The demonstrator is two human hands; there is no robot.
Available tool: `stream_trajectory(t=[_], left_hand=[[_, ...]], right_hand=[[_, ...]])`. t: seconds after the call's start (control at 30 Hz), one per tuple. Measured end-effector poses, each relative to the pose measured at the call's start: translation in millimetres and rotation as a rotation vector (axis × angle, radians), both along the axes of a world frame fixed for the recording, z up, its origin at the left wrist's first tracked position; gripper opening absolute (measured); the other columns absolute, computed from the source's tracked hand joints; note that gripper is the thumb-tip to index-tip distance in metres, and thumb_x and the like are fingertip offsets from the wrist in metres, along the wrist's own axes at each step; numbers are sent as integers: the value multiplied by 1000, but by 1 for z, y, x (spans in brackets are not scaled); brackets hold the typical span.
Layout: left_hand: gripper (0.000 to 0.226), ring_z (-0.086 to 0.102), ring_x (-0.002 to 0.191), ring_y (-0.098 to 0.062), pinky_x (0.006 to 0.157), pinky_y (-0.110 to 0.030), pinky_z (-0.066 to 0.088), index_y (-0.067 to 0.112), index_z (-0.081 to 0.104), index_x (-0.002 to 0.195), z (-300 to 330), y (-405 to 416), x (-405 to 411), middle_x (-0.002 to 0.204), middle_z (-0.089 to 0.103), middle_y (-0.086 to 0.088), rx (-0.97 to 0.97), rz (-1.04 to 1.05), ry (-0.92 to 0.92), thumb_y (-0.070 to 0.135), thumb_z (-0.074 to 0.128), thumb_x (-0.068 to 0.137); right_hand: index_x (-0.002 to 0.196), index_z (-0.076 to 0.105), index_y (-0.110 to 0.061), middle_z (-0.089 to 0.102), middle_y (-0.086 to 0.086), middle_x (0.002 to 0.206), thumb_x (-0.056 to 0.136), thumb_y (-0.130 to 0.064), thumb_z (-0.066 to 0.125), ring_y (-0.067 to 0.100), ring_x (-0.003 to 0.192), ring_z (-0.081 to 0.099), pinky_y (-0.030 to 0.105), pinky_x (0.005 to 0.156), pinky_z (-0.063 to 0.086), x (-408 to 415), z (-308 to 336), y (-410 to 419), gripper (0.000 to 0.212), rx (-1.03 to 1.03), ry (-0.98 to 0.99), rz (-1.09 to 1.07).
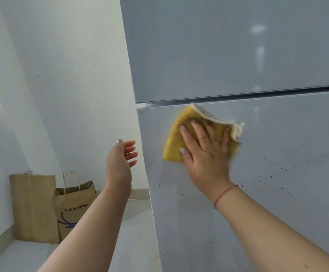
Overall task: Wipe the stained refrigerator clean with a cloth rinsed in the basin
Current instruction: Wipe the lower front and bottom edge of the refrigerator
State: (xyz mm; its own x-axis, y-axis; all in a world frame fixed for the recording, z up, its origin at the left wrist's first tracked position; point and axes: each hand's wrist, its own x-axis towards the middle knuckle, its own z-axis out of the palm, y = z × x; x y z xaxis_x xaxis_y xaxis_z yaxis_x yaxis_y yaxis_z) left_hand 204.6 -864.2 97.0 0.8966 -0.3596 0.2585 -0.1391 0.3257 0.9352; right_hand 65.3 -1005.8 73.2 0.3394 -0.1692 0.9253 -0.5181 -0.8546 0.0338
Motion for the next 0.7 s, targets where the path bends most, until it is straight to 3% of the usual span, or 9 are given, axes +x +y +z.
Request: stream_trajectory(t=[0.13,0.23,0.3,0.5,0.6,0.7], left_hand=[[32,55,74,-17,68,-31,46,17,62,88,0,1,-3,82,55,-2,-35,104,-73,26,35,102],[24,52,71,-15,67,-32,44,20,58,89,-4,1,-18,81,54,0,-9,203,-148,24,38,99],[19,51,69,-14,69,-34,43,22,57,89,-8,-1,-30,81,54,1,7,238,-218,24,40,96],[19,54,78,-19,68,-34,43,25,56,88,-12,-15,-59,82,57,-1,66,236,-452,32,40,87],[20,55,80,-21,70,-35,45,23,57,90,-13,-24,-70,84,57,-2,91,214,-493,32,39,87],[20,55,79,-20,68,-33,43,25,56,88,-15,-32,-79,82,57,-2,97,182,-477,32,39,86]], right_hand=[[147,36,-26,35,0,153,91,-36,38,22,142,21,50,115,-10,41,7,20,57,-131,202,23],[148,35,-25,31,-3,155,89,-25,43,21,145,21,51,113,10,38,-23,13,60,-284,449,95],[146,39,-27,34,-7,153,89,-23,49,17,144,25,46,112,17,20,-43,3,58,-342,510,121],[144,40,-37,37,-15,151,92,-41,48,9,139,34,47,116,15,-33,-38,-43,53,-489,431,8],[143,41,-37,39,-12,150,92,-47,48,12,138,36,54,115,16,-60,-13,-65,53,-434,269,-37],[150,26,-25,27,-5,153,91,-53,48,20,138,29,65,112,13,-88,2,-88,70,-247,84,-176]])
